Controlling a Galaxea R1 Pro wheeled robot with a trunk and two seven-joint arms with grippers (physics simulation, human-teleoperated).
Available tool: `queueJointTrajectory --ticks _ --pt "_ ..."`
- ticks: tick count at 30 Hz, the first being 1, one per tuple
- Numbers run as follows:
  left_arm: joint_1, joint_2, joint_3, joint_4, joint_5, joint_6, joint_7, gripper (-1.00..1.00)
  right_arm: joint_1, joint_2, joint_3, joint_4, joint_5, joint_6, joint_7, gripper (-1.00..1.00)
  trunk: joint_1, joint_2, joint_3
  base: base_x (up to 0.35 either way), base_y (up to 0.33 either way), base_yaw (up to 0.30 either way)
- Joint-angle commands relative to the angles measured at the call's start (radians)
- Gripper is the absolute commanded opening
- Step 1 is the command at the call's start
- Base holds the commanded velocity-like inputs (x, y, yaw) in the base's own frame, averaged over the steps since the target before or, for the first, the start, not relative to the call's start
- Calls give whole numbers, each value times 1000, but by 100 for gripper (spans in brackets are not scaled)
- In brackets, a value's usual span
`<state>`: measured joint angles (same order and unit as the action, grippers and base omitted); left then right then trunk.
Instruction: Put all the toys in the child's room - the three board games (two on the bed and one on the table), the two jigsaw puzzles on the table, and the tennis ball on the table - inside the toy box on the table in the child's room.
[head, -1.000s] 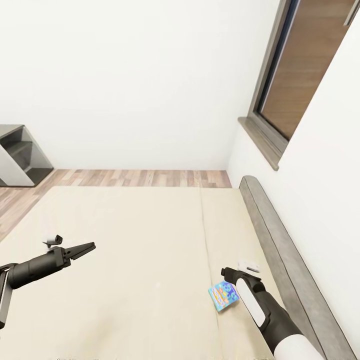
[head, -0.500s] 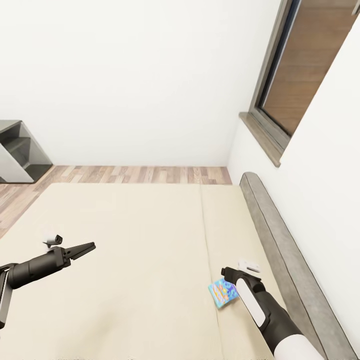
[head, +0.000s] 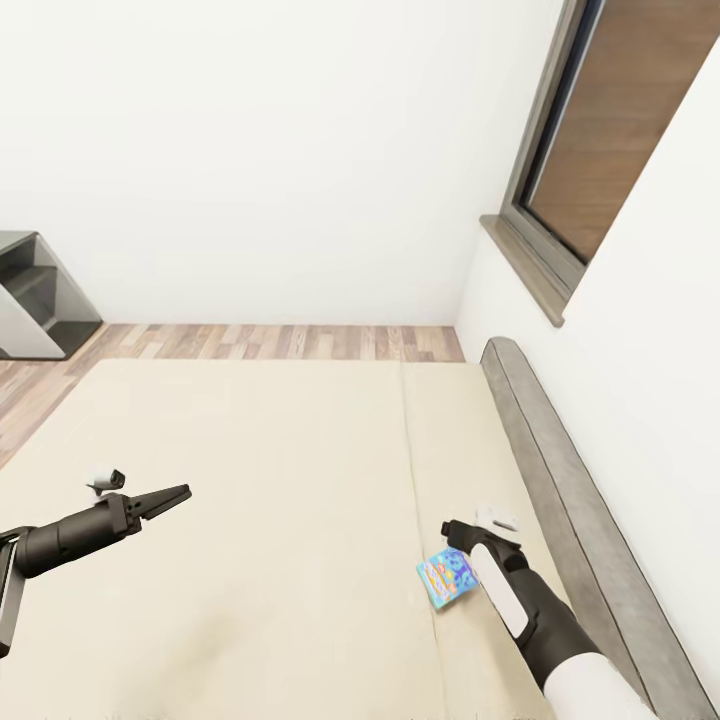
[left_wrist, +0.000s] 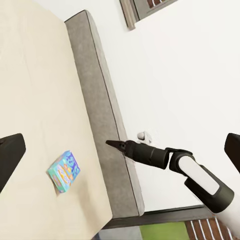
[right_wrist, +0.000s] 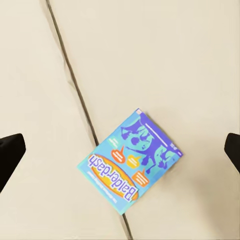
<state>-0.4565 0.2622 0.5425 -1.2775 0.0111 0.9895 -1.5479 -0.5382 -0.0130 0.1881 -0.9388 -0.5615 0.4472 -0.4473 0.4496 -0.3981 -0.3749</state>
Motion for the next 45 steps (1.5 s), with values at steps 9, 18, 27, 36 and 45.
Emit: queueJointTrajectory --ticks 9,18,27,36,45 --pt "-1 -5 -3 0 0 10 26 100 -99 -1 4 74 15 1 -11 100 0 -2 -17 0 0 0" --pt "-1 -5 -3 0 4 9 69 100 -114 -1 4 91 20 1 -11 100 0 -2 -31 0 0 0" --pt "-1 -3 -1 0 4 8 70 100 -114 -1 5 92 21 1 -11 100 0 -2 -46 0 0 0" --pt "-1 -3 -2 0 4 8 66 100 -114 -1 5 92 21 1 -11 100 0 -2 -61 0 0 0" --pt "-1 -3 -2 0 4 6 63 100 -114 0 7 92 21 1 -10 100 0 -2 -76 0 0 0"
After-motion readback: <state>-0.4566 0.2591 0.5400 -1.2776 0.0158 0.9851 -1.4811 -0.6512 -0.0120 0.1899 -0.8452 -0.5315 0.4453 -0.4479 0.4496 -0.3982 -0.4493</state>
